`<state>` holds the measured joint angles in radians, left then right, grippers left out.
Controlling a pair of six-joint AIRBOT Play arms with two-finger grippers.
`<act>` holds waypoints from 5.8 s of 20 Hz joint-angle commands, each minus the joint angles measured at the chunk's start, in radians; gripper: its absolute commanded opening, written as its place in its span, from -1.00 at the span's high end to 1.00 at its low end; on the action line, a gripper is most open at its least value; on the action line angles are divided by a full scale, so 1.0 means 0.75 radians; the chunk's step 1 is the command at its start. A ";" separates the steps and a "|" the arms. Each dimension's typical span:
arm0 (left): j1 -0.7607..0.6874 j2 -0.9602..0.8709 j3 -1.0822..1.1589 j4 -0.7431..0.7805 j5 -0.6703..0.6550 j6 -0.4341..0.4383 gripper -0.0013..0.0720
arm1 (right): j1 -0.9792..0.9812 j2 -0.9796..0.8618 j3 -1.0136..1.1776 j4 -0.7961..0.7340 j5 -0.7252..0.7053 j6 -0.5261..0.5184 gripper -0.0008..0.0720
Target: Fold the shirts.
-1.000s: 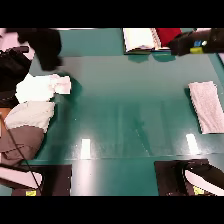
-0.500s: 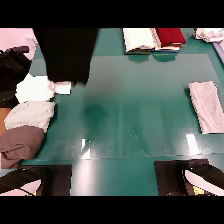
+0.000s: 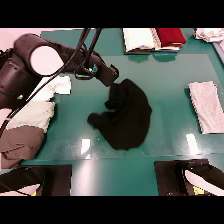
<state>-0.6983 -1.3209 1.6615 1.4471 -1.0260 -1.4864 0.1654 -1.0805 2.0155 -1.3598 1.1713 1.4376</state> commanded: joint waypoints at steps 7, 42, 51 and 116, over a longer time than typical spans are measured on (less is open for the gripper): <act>0.400 -0.190 -0.251 -0.399 -0.003 -0.007 -0.69 | -0.001 -0.003 0.005 0.007 0.128 0.002 0.93; 0.666 -0.355 -0.156 -0.434 -0.054 0.168 0.90 | 0.184 -0.298 -1.710 0.633 -0.242 0.059 -0.30; 0.668 -0.300 -0.155 -0.350 -0.049 0.166 0.90 | 0.247 -0.372 -1.409 0.488 -0.249 0.025 0.93; 0.756 -0.273 -0.085 -0.130 0.068 0.037 0.89 | -0.262 -0.501 -0.354 -0.001 0.141 -0.028 0.93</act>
<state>-0.1307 -1.3808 1.6279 1.3441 -1.0424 -1.4582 -0.0372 -1.3464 1.8168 -1.3659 1.3247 1.4151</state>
